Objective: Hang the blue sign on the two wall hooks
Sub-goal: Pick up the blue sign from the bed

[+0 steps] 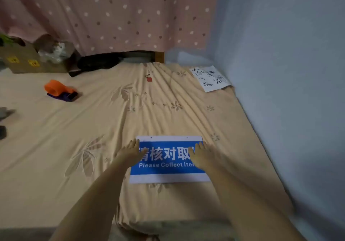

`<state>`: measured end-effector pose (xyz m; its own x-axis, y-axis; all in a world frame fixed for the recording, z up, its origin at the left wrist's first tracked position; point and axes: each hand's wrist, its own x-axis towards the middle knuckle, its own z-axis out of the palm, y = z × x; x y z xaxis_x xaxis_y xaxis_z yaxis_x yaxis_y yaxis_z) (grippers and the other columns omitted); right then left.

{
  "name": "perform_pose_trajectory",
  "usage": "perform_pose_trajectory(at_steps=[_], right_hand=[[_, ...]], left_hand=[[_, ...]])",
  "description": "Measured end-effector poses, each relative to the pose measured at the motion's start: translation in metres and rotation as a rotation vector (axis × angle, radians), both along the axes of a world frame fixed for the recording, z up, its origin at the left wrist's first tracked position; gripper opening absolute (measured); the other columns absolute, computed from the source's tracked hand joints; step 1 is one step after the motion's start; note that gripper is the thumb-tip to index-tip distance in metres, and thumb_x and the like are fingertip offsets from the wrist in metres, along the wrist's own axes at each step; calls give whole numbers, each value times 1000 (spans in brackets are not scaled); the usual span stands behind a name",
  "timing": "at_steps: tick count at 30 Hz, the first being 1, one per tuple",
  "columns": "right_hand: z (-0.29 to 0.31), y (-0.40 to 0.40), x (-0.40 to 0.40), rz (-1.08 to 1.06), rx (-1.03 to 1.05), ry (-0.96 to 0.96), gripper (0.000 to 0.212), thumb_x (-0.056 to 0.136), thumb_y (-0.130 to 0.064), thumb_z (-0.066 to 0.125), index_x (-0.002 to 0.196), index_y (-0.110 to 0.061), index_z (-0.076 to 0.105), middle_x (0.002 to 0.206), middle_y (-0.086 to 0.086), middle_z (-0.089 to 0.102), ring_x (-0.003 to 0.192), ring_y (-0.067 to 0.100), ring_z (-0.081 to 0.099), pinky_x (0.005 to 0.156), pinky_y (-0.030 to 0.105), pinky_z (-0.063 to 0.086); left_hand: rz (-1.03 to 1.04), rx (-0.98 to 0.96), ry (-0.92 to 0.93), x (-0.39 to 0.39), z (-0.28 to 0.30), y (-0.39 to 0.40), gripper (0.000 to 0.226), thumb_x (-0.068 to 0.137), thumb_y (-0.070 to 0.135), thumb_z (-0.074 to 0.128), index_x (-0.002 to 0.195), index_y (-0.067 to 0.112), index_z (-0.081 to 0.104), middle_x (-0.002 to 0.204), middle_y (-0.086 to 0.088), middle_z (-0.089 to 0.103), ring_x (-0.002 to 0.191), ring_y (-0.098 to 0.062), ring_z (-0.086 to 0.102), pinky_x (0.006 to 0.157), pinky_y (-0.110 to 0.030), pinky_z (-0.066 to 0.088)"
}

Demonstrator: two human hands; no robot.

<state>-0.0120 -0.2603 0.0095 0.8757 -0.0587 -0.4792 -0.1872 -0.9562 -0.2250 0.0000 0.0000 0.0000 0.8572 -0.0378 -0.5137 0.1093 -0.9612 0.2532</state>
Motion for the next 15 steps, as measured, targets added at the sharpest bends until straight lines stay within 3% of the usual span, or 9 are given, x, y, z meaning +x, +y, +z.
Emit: perform_pose_trajectory(at_steps=[5, 9, 13, 15], right_hand=[[-14, -2, -14, -17, -2, -20, 65, 94, -47, 16, 148, -11, 17, 158, 13, 13, 145, 32, 12, 117, 46, 11], [-35, -1, -20, 0, -25, 9, 65, 93, -45, 10, 148, -12, 18, 159, 10, 15, 147, 25, 8, 118, 42, 11], [-40, 3, -28, -42, -15, -59, 59, 95, -40, 17, 145, -10, 26, 158, 8, 18, 146, 21, 12, 118, 39, 14], [-44, 3, -29, -55, -59, -140, 53, 95, -35, 24, 137, -7, 39, 151, 12, 31, 141, 24, 24, 114, 37, 21]], left_hand=[[45, 131, -34, -11, -13, -13, 72, 95, 50, 18, 148, 6, -3, 160, -8, -2, 147, -22, 2, 116, -42, 10], [104, 163, -106, -20, -26, -16, 70, 95, 43, 27, 146, -1, 7, 154, -14, 19, 141, -28, 21, 112, -42, 23], [115, 220, -103, -22, -35, -20, 52, 92, 27, 36, 136, 0, 31, 137, -16, 40, 124, -31, 41, 99, -36, 37], [143, 212, -120, -21, -34, -25, 45, 90, 24, 39, 129, 1, 40, 130, -16, 44, 119, -31, 43, 97, -37, 37]])
